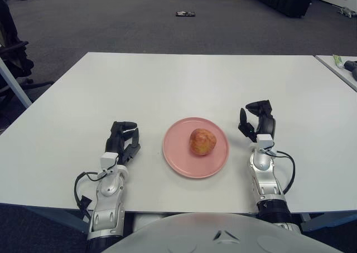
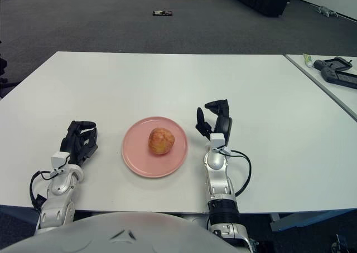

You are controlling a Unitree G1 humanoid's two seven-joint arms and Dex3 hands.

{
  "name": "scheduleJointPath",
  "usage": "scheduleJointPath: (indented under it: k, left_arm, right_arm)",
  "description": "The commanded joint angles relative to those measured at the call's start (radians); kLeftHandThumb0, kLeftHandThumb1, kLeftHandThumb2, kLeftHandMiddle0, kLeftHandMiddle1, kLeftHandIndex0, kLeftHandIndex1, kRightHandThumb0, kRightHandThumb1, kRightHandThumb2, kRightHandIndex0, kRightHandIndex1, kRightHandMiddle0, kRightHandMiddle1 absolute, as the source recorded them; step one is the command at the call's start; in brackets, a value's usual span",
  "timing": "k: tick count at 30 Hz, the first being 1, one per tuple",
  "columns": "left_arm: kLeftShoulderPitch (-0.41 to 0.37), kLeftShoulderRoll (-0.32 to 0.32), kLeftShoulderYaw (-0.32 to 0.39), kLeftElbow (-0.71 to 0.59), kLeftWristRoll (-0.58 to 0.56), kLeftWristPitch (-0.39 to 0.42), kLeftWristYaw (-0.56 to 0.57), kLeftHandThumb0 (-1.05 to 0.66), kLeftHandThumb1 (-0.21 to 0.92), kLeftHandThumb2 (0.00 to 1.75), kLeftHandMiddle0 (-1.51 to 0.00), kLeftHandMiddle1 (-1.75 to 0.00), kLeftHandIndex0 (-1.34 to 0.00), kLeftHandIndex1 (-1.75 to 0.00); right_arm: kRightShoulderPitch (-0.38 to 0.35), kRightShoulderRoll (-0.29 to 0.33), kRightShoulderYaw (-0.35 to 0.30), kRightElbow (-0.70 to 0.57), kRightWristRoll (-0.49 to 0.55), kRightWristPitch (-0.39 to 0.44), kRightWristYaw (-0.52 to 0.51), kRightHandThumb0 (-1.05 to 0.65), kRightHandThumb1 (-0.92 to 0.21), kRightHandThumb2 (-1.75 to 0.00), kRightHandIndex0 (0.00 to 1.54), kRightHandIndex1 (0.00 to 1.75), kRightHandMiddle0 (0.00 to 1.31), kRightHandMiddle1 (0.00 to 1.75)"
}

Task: Put the apple into the plate.

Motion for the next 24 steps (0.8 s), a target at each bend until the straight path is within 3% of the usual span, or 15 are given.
scheduleJointPath:
  k: [1,12,24]
  left_arm:
    - [0.000,0.002,0.000,0.028,0.002,0.019,0.000,-0.35,0.92,0.53,-0.45,-1.36,-0.20,-1.75]
    - [-0.005,0.009,0.001,0.049,-0.003,-0.014,-0.009,-0.35,0.92,0.53,-0.45,-1.35,-0.20,-1.75]
    - [-0.009,0.018,0.002,0.047,-0.013,-0.004,-0.019,-0.35,0.92,0.53,-0.44,-1.33,-0.20,-1.75]
  right_arm:
    - [0.016,0.013,0.001,-0.001,0.044,-0.001,0.028,-0.38,-0.71,-0.81,0.61,1.27,0.32,1.75]
    - [0.051,0.012,-0.012,0.053,0.115,-0.053,0.098,-0.38,-0.71,-0.82,0.60,1.28,0.32,1.75]
    - [0.067,0.046,-0.030,0.020,0.159,0.012,0.101,-0.37,-0.75,-0.76,0.57,1.28,0.29,1.75]
